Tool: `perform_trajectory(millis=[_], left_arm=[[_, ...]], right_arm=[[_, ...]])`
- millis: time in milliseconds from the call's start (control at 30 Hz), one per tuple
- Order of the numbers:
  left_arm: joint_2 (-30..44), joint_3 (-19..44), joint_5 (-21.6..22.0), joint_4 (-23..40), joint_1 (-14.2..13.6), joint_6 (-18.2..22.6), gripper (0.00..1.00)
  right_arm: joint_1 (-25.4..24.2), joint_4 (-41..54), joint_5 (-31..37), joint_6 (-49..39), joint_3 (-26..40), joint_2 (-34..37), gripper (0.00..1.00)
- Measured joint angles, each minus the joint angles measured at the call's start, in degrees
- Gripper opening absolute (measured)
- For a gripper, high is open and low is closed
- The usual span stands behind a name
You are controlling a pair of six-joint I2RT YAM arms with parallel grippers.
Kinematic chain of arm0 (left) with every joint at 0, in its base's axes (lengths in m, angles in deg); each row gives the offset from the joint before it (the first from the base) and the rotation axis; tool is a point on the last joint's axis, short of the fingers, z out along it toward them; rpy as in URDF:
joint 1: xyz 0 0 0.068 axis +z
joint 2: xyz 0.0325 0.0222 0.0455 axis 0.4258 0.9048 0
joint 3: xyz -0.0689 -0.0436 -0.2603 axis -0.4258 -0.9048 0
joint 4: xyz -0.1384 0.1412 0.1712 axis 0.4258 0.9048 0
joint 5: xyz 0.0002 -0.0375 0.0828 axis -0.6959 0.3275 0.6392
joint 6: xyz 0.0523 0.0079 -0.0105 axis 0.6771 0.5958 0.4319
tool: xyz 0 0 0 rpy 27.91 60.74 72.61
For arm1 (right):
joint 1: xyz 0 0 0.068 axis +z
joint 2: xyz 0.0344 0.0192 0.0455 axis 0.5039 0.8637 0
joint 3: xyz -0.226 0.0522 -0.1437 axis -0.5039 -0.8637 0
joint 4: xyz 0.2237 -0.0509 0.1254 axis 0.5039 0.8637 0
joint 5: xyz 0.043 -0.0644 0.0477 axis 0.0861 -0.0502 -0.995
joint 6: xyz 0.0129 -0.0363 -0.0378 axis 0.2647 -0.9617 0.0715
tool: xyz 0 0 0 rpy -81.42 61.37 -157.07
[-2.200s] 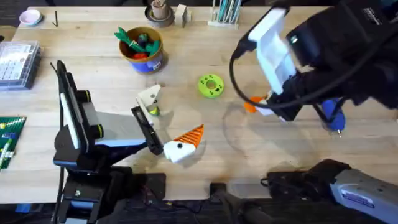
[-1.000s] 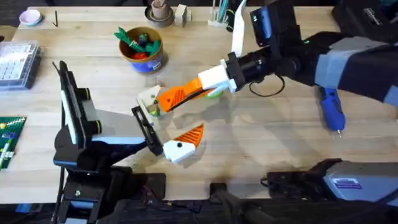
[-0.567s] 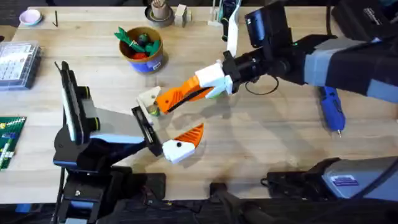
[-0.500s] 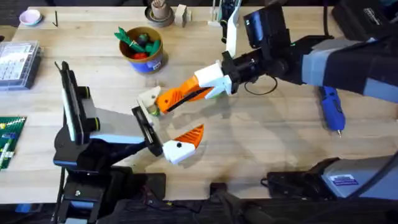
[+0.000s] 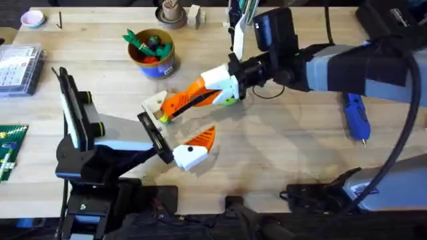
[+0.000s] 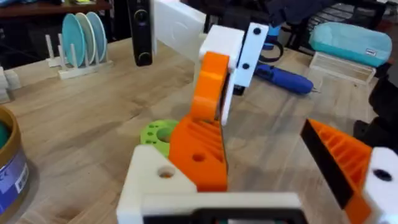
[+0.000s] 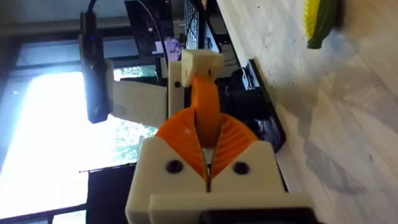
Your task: Pick up the gripper from the table and insert it into the empty holder that is missing its gripper. Then pick up a screw, insert it into the mounting hole, and use the screwdriver to tighten it. Finally, clean up the table by picking up the vegetable and placing it into the bucket.
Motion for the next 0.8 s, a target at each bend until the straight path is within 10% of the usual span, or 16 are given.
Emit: perform_trajectory(millis=[800], left_arm=[[0.0,0.0,5.4,-0.5,0.9,-0.6,0.993]], right_arm=[[8.5,-16.5,18.5,10.2,-0.2,1.5,0.007]])
